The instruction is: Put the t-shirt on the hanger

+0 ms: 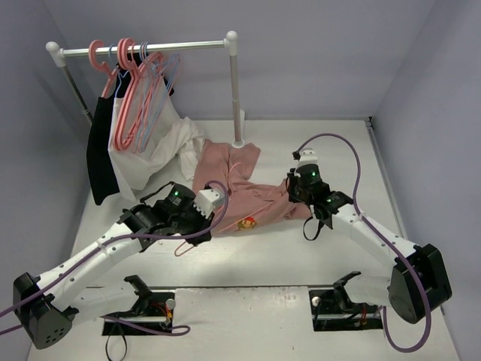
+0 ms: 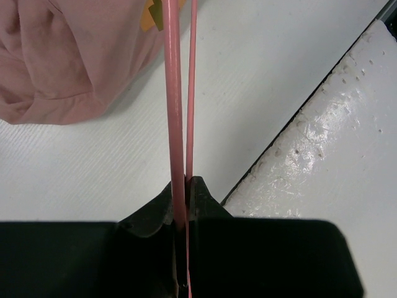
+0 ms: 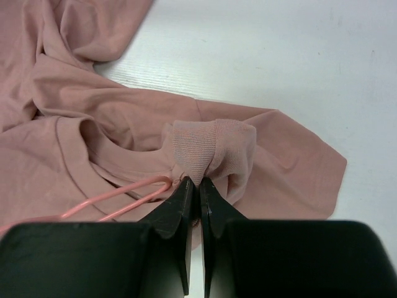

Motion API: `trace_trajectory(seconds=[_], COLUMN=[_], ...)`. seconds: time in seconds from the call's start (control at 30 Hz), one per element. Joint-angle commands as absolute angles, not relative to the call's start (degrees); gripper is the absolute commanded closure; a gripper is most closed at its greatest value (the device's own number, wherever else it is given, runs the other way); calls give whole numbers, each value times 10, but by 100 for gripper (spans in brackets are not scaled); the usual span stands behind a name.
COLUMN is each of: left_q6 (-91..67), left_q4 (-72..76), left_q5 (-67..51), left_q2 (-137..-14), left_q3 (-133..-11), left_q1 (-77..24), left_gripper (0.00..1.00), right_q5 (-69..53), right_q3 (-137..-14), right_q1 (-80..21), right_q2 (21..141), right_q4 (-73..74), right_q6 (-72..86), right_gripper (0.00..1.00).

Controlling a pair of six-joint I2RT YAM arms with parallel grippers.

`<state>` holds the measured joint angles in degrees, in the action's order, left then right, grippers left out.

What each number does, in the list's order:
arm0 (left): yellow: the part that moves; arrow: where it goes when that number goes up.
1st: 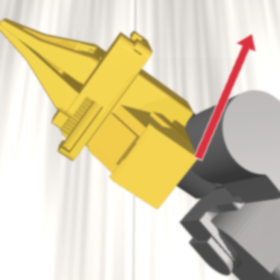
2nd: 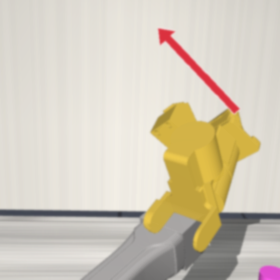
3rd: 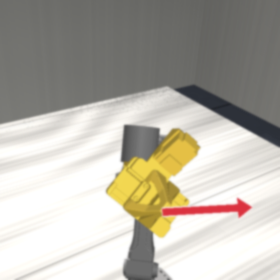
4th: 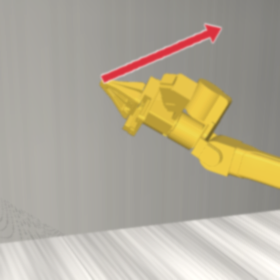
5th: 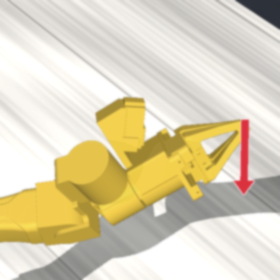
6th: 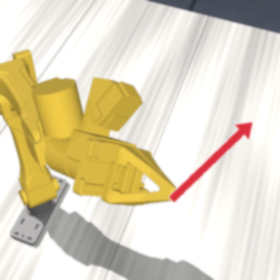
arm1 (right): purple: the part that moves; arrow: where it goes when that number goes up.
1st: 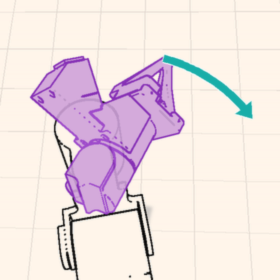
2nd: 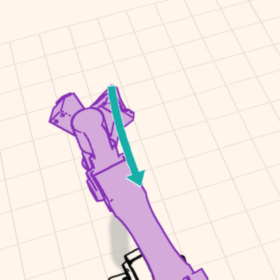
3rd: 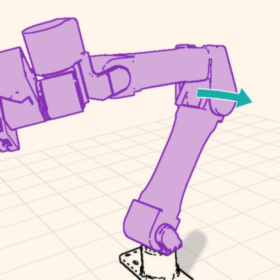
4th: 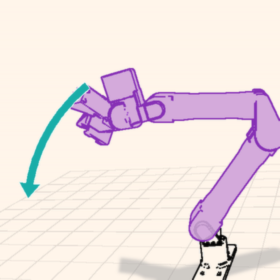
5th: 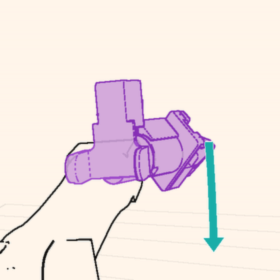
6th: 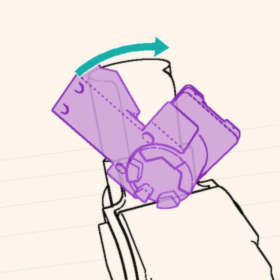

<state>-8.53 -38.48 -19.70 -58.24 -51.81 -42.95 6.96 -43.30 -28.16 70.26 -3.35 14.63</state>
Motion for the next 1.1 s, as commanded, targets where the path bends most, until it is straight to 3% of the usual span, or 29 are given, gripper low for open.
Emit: trace_trajectory(seconds=[0.0, 0.53, 1.07], left_q6=[-85, -113, -132], left_q4=[-351, -309, -214], left_q5=[-212, -271, -314], left_q2=[-581, -594, -634], left_q3=[-560, -557, -618], left_q1=[-435, -435, -457], left_gripper=[100, 100, 100], right_q5=[50, 21, -28], right_q3=[-464, -487, -634], right_q1=[-281, -282, -331], right_q2=[690, 673, 651], right_q4=[-32, -10, 60], right_q6=[119, 81, -77], right_gripper=[99, 97, 95])
